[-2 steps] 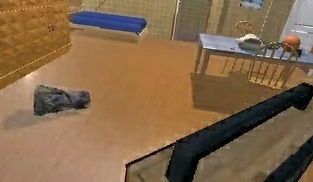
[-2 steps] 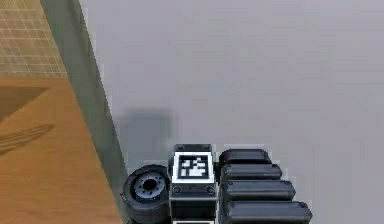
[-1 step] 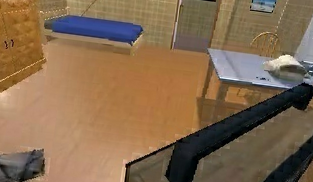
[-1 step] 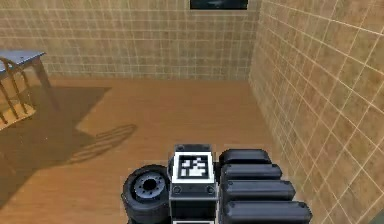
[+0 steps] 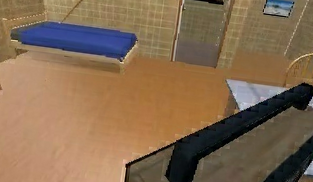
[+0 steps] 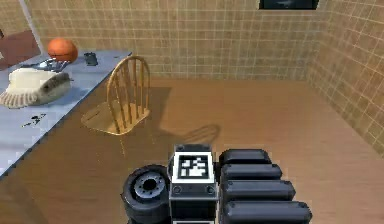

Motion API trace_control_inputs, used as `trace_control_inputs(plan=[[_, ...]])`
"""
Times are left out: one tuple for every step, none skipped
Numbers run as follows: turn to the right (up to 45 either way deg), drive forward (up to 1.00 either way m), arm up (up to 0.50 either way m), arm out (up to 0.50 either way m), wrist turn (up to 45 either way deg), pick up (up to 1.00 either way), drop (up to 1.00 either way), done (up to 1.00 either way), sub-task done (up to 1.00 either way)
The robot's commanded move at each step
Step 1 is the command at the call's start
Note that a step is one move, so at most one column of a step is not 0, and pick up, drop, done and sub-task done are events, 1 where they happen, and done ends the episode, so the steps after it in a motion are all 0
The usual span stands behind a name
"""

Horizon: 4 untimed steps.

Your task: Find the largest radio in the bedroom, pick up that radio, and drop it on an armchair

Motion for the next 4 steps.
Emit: trace_control_inputs(plan=[[0.0, 1.0, 0.0, 0.0, 0.0, 0.0, 0.0, 0.0, 0.0], [3.0, 0.0, 0.0, 0.0, 0.0, 0.0, 0.0, 0.0, 0.0], [-45.0, 0.0, 0.0, 0.0, 0.0, 0.0, 0.0, 0.0, 0.0], [-42.0, 0.0, 0.0, 0.0, 0.0, 0.0, 0.0, 0.0, 0.0]])
